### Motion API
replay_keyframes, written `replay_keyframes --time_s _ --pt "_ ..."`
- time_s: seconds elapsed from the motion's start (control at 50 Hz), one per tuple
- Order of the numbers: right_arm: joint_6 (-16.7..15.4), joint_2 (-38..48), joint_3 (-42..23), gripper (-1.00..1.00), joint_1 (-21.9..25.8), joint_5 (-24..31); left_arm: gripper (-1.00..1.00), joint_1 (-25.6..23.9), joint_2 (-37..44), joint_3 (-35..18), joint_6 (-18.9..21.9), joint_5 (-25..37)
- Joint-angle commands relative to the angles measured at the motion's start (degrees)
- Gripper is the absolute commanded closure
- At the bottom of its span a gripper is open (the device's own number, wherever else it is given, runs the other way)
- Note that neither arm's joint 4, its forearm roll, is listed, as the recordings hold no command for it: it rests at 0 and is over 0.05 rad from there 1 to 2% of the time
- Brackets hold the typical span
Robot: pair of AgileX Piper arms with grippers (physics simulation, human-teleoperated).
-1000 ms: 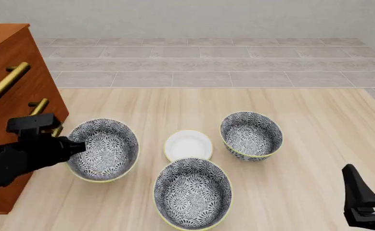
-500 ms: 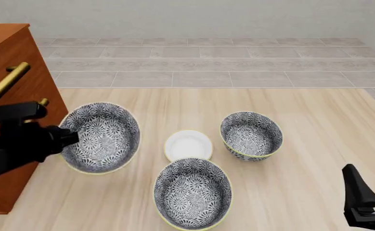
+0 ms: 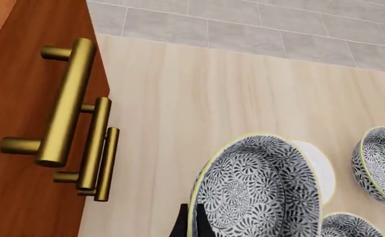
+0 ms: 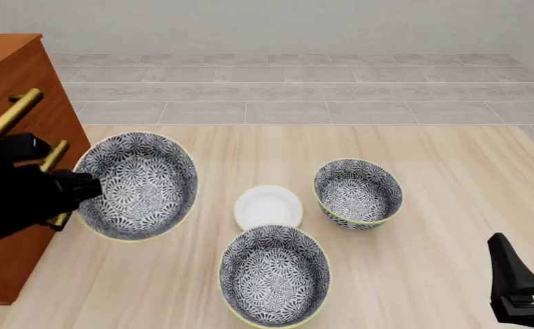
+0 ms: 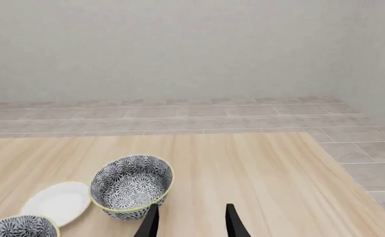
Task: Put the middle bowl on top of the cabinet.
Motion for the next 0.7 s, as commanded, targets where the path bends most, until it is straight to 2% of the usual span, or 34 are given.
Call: replay_keyframes --time_s 0.02,0.14,0.7 --pt "0.03 0.23 -0.08 -1.0 0.02 -0.18 1.0 0.03 -1.35 -0.84 0.65 0.88" --pt "0.11 0.34 -0.09 -1.0 0.01 -0.27 1.0 -1.19 -2.62 -1.68 0.5 2.24" --pt "0.05 -1.31 -0.95 -1.0 0.26 1.84 1.0 -1.23 -7.6 -8.99 0.72 11.28"
